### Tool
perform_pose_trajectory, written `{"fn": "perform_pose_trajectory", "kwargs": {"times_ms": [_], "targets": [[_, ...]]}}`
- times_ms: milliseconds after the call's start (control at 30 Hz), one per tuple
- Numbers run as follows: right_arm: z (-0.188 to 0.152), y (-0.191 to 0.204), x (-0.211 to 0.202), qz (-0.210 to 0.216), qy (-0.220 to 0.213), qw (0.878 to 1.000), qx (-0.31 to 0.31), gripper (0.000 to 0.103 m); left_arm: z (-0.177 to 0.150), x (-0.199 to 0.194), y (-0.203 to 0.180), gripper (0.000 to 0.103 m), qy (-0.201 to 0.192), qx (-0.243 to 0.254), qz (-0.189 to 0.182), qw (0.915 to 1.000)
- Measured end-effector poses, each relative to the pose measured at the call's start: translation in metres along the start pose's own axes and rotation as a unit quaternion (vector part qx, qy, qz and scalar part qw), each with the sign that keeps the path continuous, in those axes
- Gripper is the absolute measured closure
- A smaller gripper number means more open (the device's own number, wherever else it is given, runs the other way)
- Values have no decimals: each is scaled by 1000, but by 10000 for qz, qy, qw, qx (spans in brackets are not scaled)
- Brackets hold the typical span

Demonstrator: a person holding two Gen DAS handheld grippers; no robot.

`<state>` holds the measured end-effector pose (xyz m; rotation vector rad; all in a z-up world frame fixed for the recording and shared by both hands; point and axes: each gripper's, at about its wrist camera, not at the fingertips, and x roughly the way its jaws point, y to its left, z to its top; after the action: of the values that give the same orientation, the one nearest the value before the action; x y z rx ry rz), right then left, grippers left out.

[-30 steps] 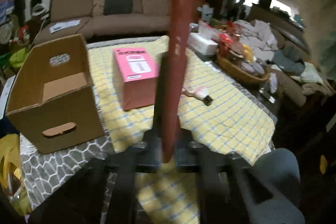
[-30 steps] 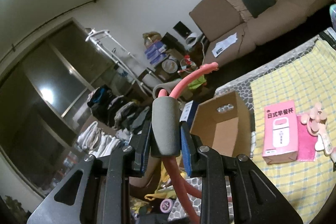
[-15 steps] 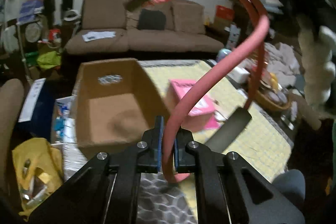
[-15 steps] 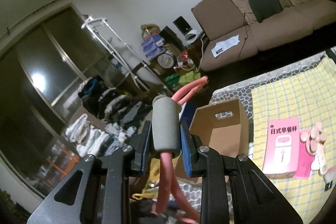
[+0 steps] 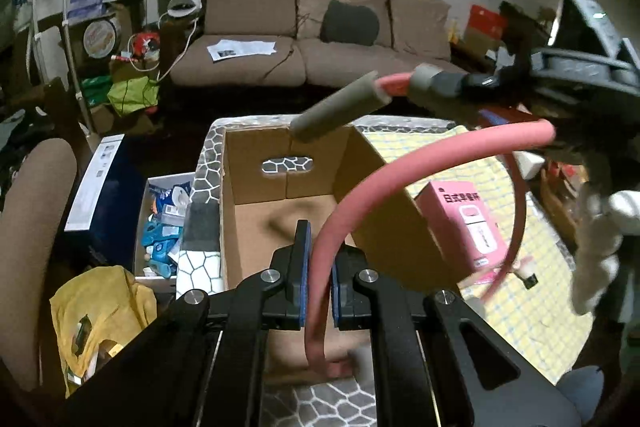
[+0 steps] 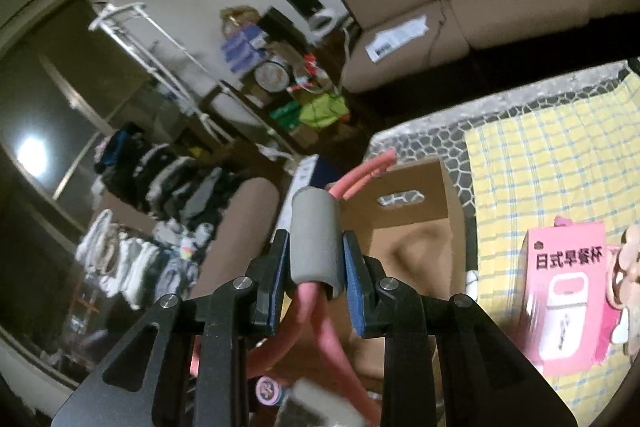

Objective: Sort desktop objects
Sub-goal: 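Lower the band into the cardboard box and open both grippers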

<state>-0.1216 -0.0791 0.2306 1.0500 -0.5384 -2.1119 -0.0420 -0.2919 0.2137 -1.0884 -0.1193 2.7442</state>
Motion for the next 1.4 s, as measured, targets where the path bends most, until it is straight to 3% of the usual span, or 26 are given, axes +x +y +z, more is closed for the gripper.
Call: {"fn": "perform_pose_trajectory", "kwargs": {"times_ms": [300, 667, 800, 833, 867, 900, 967, 1100, 1300, 1400], "targets": [[11, -42, 78, -85, 487, 9980, 389, 78, 16, 43, 15, 95, 267, 141, 183, 9994], [4, -59, 117, -418, 1033, 9929, 420, 77, -1, 72, 13, 94, 704, 447, 374, 9958], [-1, -57, 125, -792, 1221, 9893, 41, 73, -8, 85, 7, 94, 905, 650, 576, 9921], [-2, -55, 127, -865, 1289, 9879, -62, 70, -9, 88, 6, 93, 953, 680, 626, 9912], [-3, -54, 130, -942, 1367, 9860, -144, 60, -11, 91, 6, 90, 1023, 673, 670, 9902], [-4, -53, 131, -1023, 1440, 9841, -194, 38, -11, 93, 7, 88, 1065, 608, 696, 9900], [-3, -49, 126, -1042, 1432, 9839, -257, 30, -12, 94, 9, 84, 1102, 487, 672, 9904], [3, -36, 110, -1110, 1324, 9837, -503, 30, -12, 88, 15, 67, 1059, 205, 551, 9926], [13, -23, 79, -1129, 1026, 9861, -664, 30, -14, 70, 9, 63, 1042, 191, 410, 9935], [11, -20, 66, -1155, 986, 9857, -731, 30, -15, 60, 4, 46, 977, 250, 390, 9941]]}}
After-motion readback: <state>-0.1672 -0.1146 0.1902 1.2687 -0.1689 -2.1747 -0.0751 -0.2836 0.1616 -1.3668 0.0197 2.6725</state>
